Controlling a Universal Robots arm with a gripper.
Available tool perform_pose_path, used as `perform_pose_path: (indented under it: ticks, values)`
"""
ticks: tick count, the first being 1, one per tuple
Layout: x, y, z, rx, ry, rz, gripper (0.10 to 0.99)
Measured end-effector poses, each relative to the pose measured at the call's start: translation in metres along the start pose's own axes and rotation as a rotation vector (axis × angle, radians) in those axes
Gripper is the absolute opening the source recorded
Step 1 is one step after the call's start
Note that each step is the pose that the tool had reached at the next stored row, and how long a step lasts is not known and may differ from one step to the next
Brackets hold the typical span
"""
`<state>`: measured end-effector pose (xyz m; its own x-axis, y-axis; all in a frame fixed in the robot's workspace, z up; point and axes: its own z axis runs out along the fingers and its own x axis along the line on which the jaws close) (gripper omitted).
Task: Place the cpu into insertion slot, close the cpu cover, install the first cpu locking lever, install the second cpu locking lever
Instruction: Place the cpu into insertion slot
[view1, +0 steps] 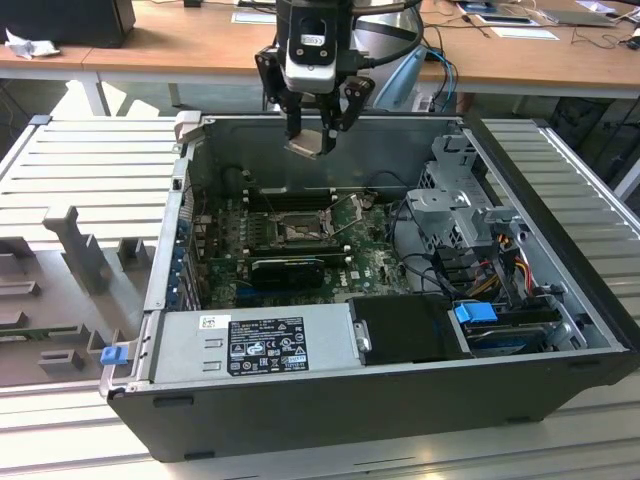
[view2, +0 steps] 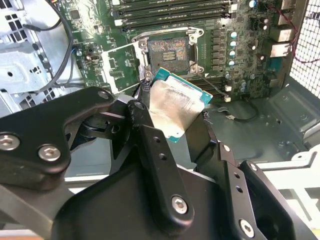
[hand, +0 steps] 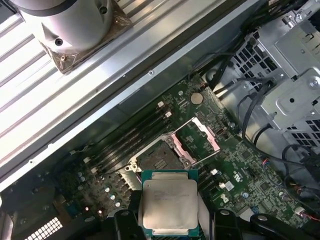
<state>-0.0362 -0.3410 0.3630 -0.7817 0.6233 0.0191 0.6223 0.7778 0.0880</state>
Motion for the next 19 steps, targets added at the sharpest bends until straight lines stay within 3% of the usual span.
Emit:
perform_pose_path:
  ticks: [6, 19]
  values:
    - [-0.0001, -0.0001, 0.0009, -0.002, -0.0116, 0.127, 0.525]
    - [0.0000, -0.0002, 0.0021, -0.003, -0.0176, 0.195, 0.525]
